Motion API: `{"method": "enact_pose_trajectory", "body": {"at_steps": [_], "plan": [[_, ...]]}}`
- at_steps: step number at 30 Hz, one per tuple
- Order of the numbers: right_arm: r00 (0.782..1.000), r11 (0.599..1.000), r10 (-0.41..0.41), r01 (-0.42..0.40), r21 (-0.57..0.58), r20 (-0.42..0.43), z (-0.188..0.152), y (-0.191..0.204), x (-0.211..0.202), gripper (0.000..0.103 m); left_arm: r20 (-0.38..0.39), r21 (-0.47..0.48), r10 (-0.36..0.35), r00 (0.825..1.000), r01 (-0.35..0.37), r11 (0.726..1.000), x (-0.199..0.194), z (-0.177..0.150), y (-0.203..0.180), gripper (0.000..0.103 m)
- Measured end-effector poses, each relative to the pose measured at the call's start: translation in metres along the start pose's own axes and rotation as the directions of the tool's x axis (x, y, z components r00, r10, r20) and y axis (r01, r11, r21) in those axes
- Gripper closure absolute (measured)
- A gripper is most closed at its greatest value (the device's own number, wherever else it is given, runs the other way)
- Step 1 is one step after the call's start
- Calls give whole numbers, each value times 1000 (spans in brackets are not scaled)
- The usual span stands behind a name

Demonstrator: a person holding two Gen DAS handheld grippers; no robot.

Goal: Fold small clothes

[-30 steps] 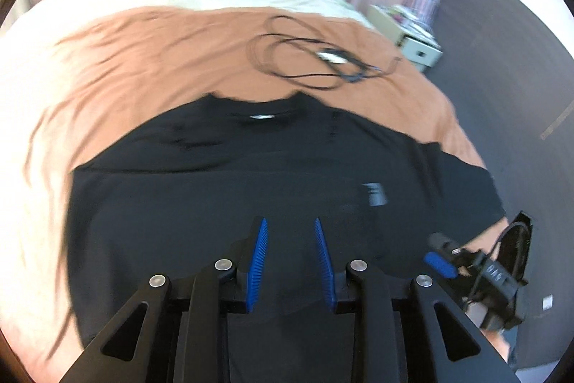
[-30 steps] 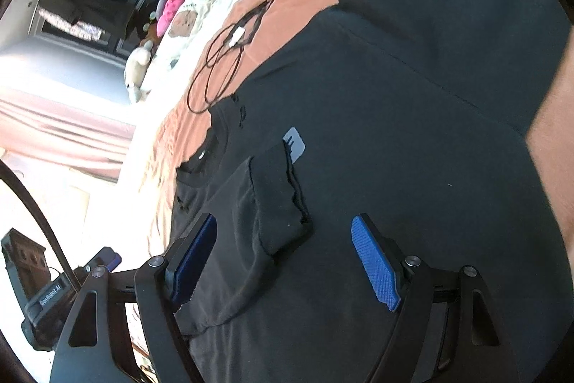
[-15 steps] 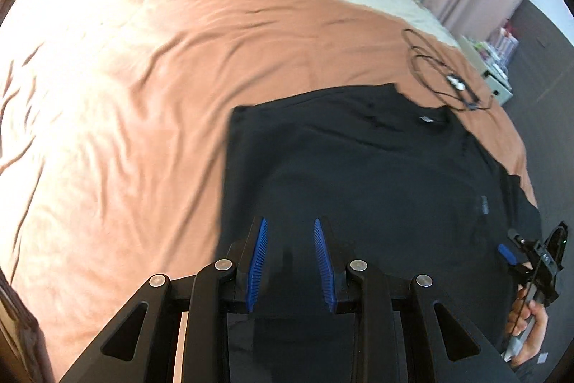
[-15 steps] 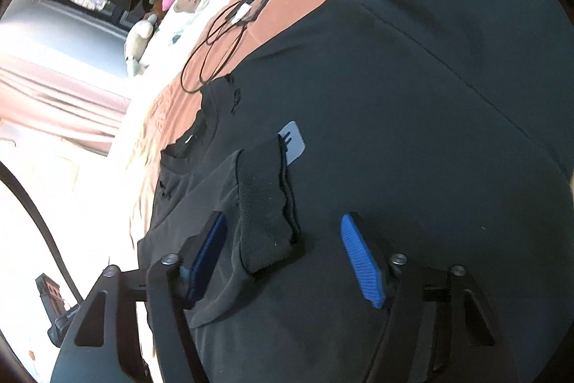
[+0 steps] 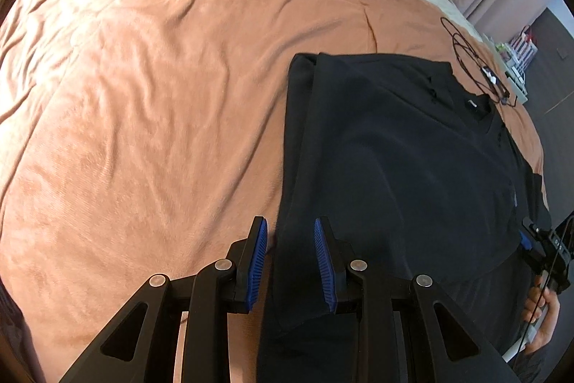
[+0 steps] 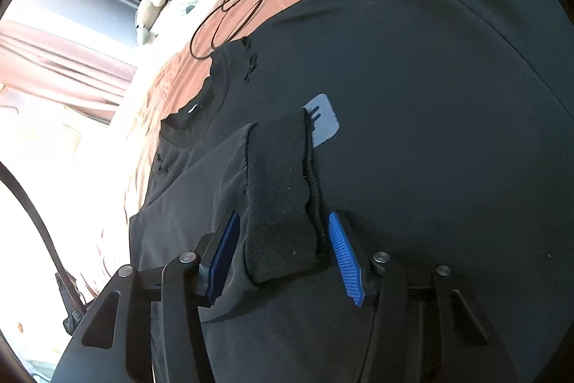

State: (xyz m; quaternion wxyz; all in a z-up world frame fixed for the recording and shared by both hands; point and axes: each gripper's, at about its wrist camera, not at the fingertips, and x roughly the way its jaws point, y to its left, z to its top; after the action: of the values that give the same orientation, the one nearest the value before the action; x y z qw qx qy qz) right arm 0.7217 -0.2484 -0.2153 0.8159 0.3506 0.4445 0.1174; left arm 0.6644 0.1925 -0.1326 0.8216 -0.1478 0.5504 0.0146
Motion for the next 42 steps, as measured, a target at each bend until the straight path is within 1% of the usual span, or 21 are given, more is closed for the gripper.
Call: {"method": "enact_pose_trajectory", "body": {"at_steps": [5, 6, 7, 8, 9, 10, 13, 16, 19, 22, 25, 31, 37, 40, 42], "plan": [[1000, 999, -30, 30, -33, 9, 4, 4, 4, 56, -6, -8, -13, 1000, 13, 1000, 0, -3, 7, 74], [999, 998, -37, 37, -48, 10, 5, 7, 6, 59, -6, -11, -20, 1000, 20, 1000, -1, -2, 7, 74], [999, 997, -43, 44, -62, 11, 4, 10, 9, 70, -4, -10, -25, 1000, 25, 1000, -3, -2, 7, 74], [998, 995, -56, 56, -77, 5, 6, 12, 12, 76, 1, -5, -27, 1000, 27, 1000, -7, -1, 6, 74], [998, 995, -61, 61, -79, 0, 6, 15, 15, 89, 6, 1, -23, 1000, 23, 1000, -9, 0, 6, 74], [998, 995, -59, 58, -75, -5, 7, 14, 17, 99, 9, 6, -19, 1000, 19, 1000, -11, 1, 6, 74], [998, 996, -55, 54, -74, -6, 5, 16, 19, 102, 31, 3, 0, 1000, 0, 1000, -16, 6, 9, 74], [997, 993, -71, 73, -96, 17, 5, 22, 9, 102, 50, -39, 2, 999, 0, 999, -15, 9, 14, 74], [995, 991, -91, 96, -98, 50, 5, 26, -6, 102, 50, -81, -1, 999, 5, 997, -8, 9, 18, 74], [992, 989, -111, 116, -91, 60, 1, 29, -18, 103, 37, -94, -8, 999, 11, 995, 1, 7, 18, 74], [985, 982, -163, 168, -90, 64, -5, 34, -25, 103, 24, -94, -12, 1000, 14, 995, 9, 4, 14, 74], [972, 969, -228, 233, -82, 66, -15, 42, -38, 103, 8, -103, -28, 1000, 29, 994, 18, -1, 10, 74], [963, 966, -251, 256, -39, 99, -16, 41, -61, 103, -5, -102, -32, 999, 31, 994, 24, -3, 6, 73], [954, 958, -282, 285, -15, 102, -22, 39, -67, 103, -2, -107, -37, 999, 37, 994, 25, -3, 4, 73], [946, 951, -309, 310, -3, 98, -26, 38, -68, 103, 8, -131, -56, 998, 56, 990, 23, -3, 8, 73]]}}
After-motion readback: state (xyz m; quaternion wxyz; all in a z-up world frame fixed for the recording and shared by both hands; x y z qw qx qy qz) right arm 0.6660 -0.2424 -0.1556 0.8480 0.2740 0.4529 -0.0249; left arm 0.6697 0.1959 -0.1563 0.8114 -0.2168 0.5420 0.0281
